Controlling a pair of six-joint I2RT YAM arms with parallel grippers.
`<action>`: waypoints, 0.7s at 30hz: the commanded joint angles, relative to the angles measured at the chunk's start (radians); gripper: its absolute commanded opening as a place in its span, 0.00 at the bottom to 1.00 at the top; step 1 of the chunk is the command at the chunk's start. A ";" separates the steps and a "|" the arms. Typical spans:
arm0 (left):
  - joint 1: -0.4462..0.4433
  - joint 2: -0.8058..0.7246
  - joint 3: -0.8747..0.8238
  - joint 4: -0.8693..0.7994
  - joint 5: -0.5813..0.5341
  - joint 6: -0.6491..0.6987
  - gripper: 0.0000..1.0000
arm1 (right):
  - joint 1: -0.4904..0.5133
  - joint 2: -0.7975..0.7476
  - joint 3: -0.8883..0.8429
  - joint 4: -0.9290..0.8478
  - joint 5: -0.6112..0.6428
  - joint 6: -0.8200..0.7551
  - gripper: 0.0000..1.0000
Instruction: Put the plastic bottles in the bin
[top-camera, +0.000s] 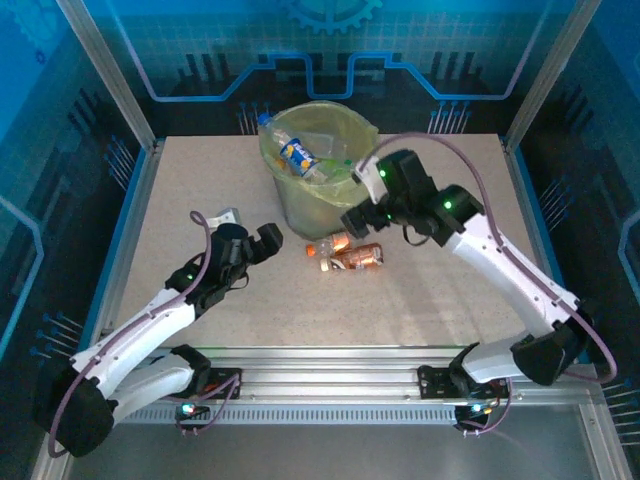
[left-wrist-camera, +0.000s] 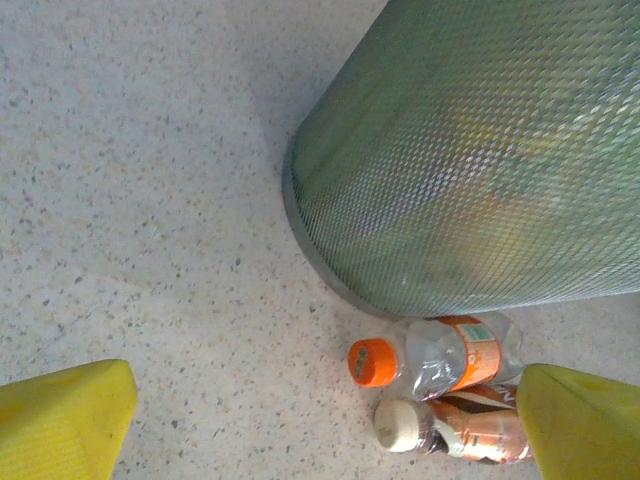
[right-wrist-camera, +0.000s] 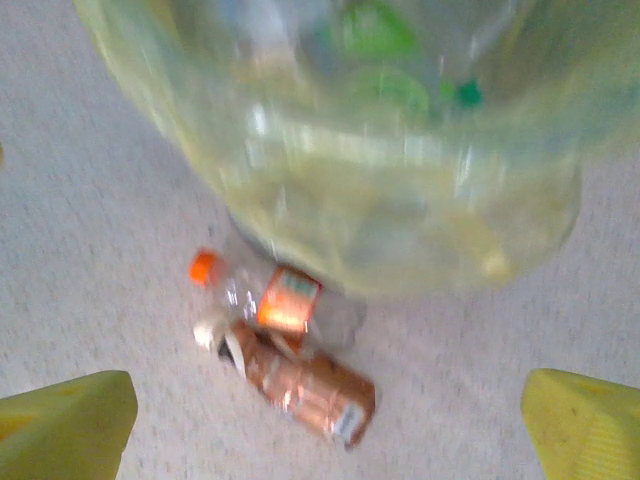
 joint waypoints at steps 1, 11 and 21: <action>0.007 0.011 -0.021 0.035 0.033 -0.034 0.99 | -0.014 -0.041 -0.144 0.077 -0.029 0.034 1.00; 0.012 0.027 -0.064 0.039 0.035 -0.075 0.99 | -0.013 0.027 -0.398 0.258 -0.114 -0.018 1.00; 0.026 0.027 -0.078 0.036 0.039 -0.082 0.99 | -0.068 0.218 -0.375 0.346 -0.183 -0.099 1.00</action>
